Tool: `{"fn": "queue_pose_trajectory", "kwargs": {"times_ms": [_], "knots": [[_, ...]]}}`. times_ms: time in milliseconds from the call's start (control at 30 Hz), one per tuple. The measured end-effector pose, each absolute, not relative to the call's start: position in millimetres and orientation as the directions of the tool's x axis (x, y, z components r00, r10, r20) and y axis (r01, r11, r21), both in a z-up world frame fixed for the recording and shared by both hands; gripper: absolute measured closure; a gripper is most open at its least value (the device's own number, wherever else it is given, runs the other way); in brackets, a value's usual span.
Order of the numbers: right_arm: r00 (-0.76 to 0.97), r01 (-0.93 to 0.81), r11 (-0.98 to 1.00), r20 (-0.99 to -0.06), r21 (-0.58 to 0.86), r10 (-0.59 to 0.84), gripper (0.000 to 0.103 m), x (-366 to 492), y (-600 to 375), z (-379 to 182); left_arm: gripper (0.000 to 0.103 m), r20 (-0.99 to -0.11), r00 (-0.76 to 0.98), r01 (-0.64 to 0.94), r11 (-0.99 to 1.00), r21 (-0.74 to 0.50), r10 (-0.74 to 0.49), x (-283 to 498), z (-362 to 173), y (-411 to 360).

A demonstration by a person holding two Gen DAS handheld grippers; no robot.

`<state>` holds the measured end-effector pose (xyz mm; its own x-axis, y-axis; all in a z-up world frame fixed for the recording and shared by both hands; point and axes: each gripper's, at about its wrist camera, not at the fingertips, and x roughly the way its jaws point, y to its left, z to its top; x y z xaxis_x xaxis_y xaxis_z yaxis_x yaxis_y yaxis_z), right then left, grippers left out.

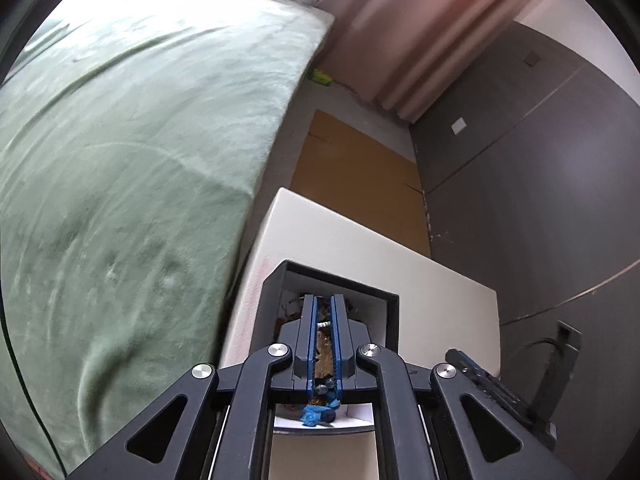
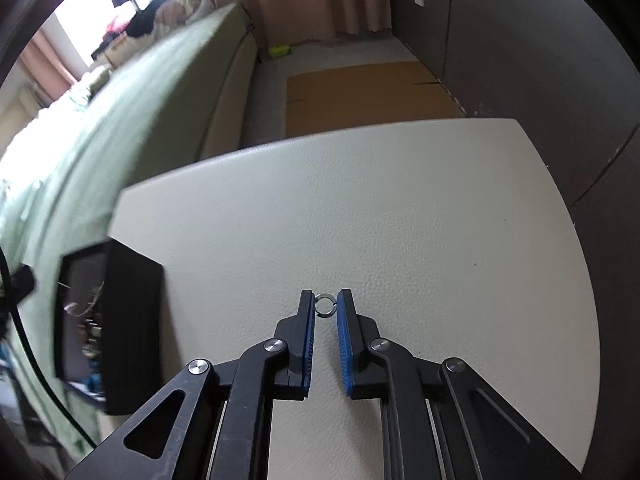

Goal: Organize jewelry
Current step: 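Carry the silver hoop into the box with the left tool while the right tool grasps the small silver ring, then open the right tool to drop the small silver ring into the box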

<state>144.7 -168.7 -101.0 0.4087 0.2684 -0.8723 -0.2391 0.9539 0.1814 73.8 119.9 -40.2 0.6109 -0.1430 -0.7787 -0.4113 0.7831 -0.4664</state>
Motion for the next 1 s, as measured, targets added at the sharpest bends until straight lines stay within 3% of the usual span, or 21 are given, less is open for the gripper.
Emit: {"fn": "queue_pose_trajectory", "kwargs": {"times_ms": [33, 100, 167, 200, 567, 1000], "knots": [[0.414, -0.249, 0.946, -0.861, 0.205, 0.295, 0.091, 141.4, -170.9, -96.2, 0.092, -0.777, 0.612, -0.412, 0.779, -0.472, -0.147, 72.4, -39.7, 120.6], [0.415, -0.259, 0.937, -0.848, 0.237, 0.329, 0.091, 137.0, -170.7, -90.4, 0.075, -0.775, 0.617, -0.415, 0.779, -0.470, -0.138, 68.6, -36.7, 120.4], [0.416, -0.272, 0.919, -0.826, 0.286, 0.380, 0.091, 130.7, -169.8, -83.5, 0.043, -0.768, 0.630, -0.417, 0.783, -0.462, -0.117, 63.6, -32.0, 119.7], [0.415, -0.280, 0.908, -0.813, 0.313, 0.408, 0.091, 127.2, -168.9, -79.8, 0.040, -0.759, 0.643, -0.416, 0.785, -0.460, -0.105, 59.9, -28.3, 119.4], [0.352, -0.361, 0.752, -0.665, 0.552, 0.658, 0.091, 103.6, -141.1, -54.7, 0.039, -0.759, 0.646, -0.418, 0.792, -0.445, -0.086, 43.0, -20.4, 126.5], [0.312, -0.412, 0.690, -0.619, 0.595, 0.721, 0.091, 95.1, -94.0, -56.7, 0.039, -0.754, 0.650, -0.435, 0.769, -0.469, -0.093, 36.4, -19.7, 148.5]]}}
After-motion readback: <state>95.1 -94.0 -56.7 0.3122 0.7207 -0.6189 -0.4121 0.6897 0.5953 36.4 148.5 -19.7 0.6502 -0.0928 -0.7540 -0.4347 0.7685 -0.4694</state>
